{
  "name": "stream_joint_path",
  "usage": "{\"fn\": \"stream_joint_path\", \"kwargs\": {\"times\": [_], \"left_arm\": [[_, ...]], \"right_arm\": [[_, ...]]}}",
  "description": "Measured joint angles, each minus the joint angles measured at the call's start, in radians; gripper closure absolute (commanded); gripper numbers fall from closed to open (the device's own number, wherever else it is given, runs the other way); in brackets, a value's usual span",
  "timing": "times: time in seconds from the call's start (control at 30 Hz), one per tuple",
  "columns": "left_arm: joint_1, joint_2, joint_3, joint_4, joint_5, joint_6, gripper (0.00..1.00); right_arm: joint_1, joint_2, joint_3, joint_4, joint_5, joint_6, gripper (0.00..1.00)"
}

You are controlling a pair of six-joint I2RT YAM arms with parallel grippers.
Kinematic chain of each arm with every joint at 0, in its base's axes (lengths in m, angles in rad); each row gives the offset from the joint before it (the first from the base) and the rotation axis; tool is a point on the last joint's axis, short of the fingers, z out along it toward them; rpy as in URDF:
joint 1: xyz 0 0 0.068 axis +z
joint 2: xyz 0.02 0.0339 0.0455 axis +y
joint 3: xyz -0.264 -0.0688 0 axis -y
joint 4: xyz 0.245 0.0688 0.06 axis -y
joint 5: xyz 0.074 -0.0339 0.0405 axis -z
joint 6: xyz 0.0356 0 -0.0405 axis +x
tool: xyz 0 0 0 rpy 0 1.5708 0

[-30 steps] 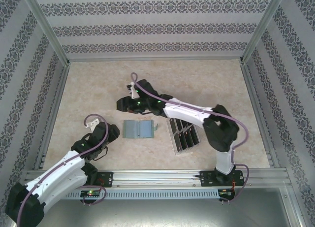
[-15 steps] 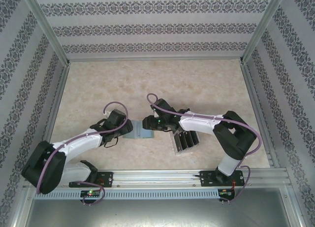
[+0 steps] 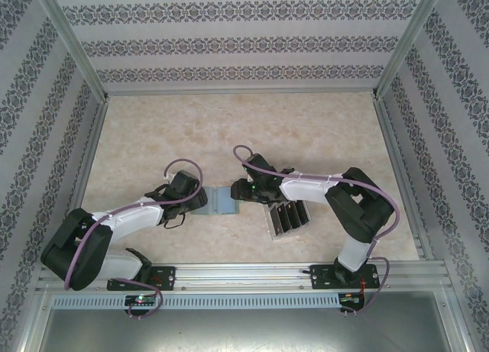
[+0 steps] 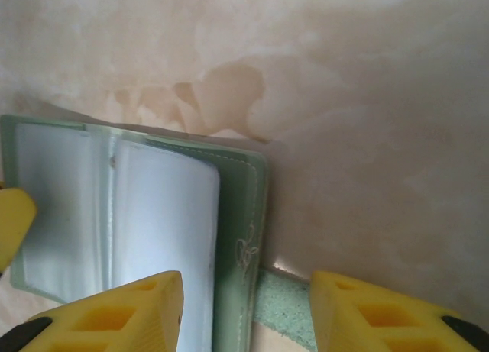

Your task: Put the credit cards into the card holder

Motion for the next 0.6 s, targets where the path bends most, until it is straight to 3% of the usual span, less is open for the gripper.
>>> {"fn": "stream_joint_path", "kwargs": {"times": [0.27, 0.43, 0.6], "left_arm": [[0.000, -0.011, -0.001, 0.000, 0.007, 0.000, 0.26], [0.000, -0.029, 0.000, 0.002, 0.037, 0.000, 0.26], [0.000, -0.049, 0.022, 0.000, 0.060, 0.000, 0.26]], "right_arm": [[0.000, -0.078, 0.040, -0.105, 0.015, -0.043, 0.48], [0.000, -0.239, 0.105, -0.206, 0.083, -0.106, 0.02], [-0.019, -0.357, 0.127, -0.245, 0.164, -0.170, 0.02]]}}
